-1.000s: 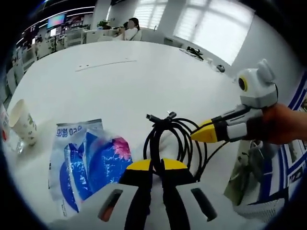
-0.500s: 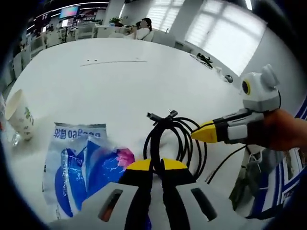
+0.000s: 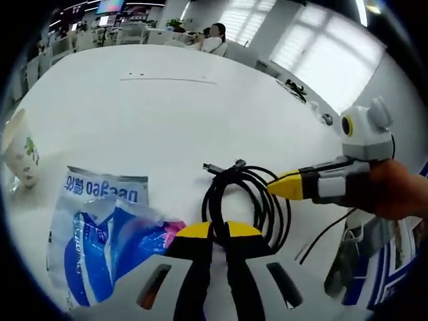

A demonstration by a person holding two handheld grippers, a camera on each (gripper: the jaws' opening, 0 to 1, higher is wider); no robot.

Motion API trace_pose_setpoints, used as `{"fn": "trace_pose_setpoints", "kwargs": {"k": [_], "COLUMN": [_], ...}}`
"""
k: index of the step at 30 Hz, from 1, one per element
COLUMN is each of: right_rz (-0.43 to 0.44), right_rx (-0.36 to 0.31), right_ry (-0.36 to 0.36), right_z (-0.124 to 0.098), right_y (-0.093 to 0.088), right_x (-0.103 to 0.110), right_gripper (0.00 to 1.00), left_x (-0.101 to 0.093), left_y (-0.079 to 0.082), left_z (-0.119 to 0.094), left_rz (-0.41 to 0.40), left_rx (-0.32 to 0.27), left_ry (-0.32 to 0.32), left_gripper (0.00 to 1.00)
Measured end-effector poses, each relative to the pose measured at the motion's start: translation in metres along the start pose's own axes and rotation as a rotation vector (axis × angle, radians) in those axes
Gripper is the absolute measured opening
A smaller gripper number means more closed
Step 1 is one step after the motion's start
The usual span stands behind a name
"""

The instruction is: Arrange the tabletop items into an orderly group along one side of the table until the central work area is clear of visible clutter.

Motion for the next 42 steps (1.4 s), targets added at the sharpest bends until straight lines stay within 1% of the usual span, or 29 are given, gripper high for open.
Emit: {"fn": "trace_pose_setpoints", "kwargs": {"k": [6, 13, 17, 19, 20, 23, 25, 28, 31, 33, 39, 42], "right_rz": [0.007, 0.016, 0.009, 0.004, -0.005, -0.007, -0.002, -0.002, -0.004, -0.007, -0.046, -0.064], "right_rx": [0.002, -0.011, -0.020, -0.029, -0.039, -0.045, -0.042, -0.042, -0.056, -0.059, -0.059, -0.060], "right_ry": [0.007, 0.007, 0.004, 0.002, -0.004, -0.008, -0.009, -0.016, -0.021, -0.025, -0.049, -0.059], "right_z": [0.003, 0.003, 0.003, 0.000, -0.003, -0.005, -0.001, -0.005, -0.010, -0.011, -0.019, -0.020], "right_y": [0.002, 0.003, 0.004, 0.003, 0.000, -0.001, 0.001, -0.005, -0.010, -0.008, -0.016, -0.019], "right_x": [-0.002, -0.003, -0.003, -0.002, 0.001, 0.001, -0.004, -0.007, -0.008, -0.012, -0.004, -0.002], "right_gripper": [0.02, 0.03, 0.05, 0.07, 0.08, 0.09, 0.11, 0.17, 0.18, 0.19, 0.18, 0.19], "left_x": [0.003, 0.003, 0.001, 0.003, 0.004, 0.005, 0.005, 0.003, 0.004, 0.004, 0.004, 0.005], "left_y": [-0.001, 0.000, -0.001, -0.002, -0.002, -0.003, -0.003, -0.005, -0.006, -0.008, -0.016, -0.022], "left_z": [0.004, 0.002, 0.000, -0.004, -0.007, -0.014, -0.019, -0.028, -0.034, -0.038, -0.052, -0.059], "left_rz": [-0.019, -0.001, 0.015, 0.037, 0.035, 0.034, 0.025, 0.027, 0.029, 0.027, 0.025, 0.007], "left_rx": [0.008, 0.007, 0.013, 0.009, 0.010, 0.005, 0.001, 0.001, 0.002, 0.003, -0.003, -0.009], "left_ry": [0.009, 0.008, -0.003, 0.019, 0.019, 0.028, 0.026, 0.034, 0.034, 0.035, 0.043, 0.040], "left_gripper": [0.04, 0.05, 0.12, 0.12, 0.12, 0.14, 0.15, 0.17, 0.19, 0.20, 0.23, 0.25]}}
Point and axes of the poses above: the point that each gripper's makers call its tool centre point, and the gripper's own axes: z roughly forward along the fingers, x roughly to its left, y roughly out of its top, the point moved 6 cm from there along -z, roughly backward along the fingers, and after that the axes turned 13 degrees about x, right-handed, at the moved point
